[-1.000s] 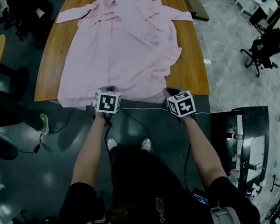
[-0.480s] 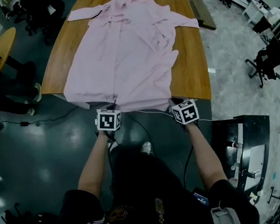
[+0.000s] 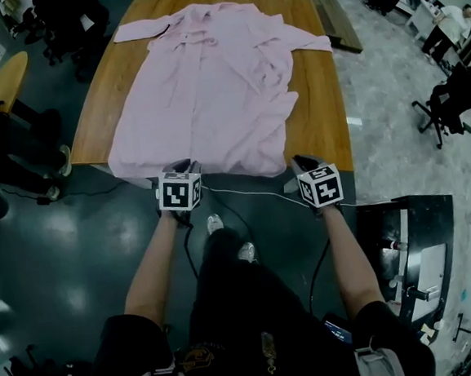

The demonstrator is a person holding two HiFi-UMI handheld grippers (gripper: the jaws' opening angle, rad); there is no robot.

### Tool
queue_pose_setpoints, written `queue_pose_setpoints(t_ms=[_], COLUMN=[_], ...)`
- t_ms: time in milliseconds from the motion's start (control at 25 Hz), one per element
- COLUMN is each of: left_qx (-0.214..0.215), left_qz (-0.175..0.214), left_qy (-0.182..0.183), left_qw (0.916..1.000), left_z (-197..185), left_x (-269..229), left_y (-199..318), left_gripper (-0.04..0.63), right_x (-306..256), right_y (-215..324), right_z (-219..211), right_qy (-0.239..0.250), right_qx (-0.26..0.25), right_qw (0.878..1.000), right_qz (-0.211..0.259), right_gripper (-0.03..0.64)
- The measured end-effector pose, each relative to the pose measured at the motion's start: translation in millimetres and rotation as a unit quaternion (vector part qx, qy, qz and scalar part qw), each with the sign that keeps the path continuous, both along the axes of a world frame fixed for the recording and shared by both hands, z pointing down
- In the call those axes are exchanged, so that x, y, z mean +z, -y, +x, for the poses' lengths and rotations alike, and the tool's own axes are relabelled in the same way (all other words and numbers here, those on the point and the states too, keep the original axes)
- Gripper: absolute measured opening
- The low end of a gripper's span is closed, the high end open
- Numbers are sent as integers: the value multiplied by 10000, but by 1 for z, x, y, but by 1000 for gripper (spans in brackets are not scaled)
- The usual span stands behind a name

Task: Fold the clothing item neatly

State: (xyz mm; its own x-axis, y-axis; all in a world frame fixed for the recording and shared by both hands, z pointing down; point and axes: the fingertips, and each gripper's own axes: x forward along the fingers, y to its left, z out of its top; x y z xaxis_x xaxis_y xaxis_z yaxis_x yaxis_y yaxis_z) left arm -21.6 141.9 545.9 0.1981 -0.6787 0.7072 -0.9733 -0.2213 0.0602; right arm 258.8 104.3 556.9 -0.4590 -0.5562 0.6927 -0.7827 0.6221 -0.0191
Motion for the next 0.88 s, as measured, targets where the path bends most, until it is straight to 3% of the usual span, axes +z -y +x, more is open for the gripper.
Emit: queue_pose_setpoints(t_ms=[240,440,640,880], left_qx=[744,1415,2025,2523], left_qz=[536,620,299,-207], left_qy=[-138,-143,-194,-215], left_qw=[9957,9879,9786,9672], left_z=[50,90,124,149], left_x=[-55,-66,-42,-8], left_y=[79,152,200,217], left_gripper=[72,77,105,152], right_x=[-43,-70,-79,-79], right_y=[57,126,190,247], right_z=[8,5,4,-4], right_qy=[82,-31,-170,-329], right_qx=[223,174,185,-13], right_qw=[9988,9976,9970,9969], right_qz=[436,670,733,713], right_gripper=[25,25,25,25])
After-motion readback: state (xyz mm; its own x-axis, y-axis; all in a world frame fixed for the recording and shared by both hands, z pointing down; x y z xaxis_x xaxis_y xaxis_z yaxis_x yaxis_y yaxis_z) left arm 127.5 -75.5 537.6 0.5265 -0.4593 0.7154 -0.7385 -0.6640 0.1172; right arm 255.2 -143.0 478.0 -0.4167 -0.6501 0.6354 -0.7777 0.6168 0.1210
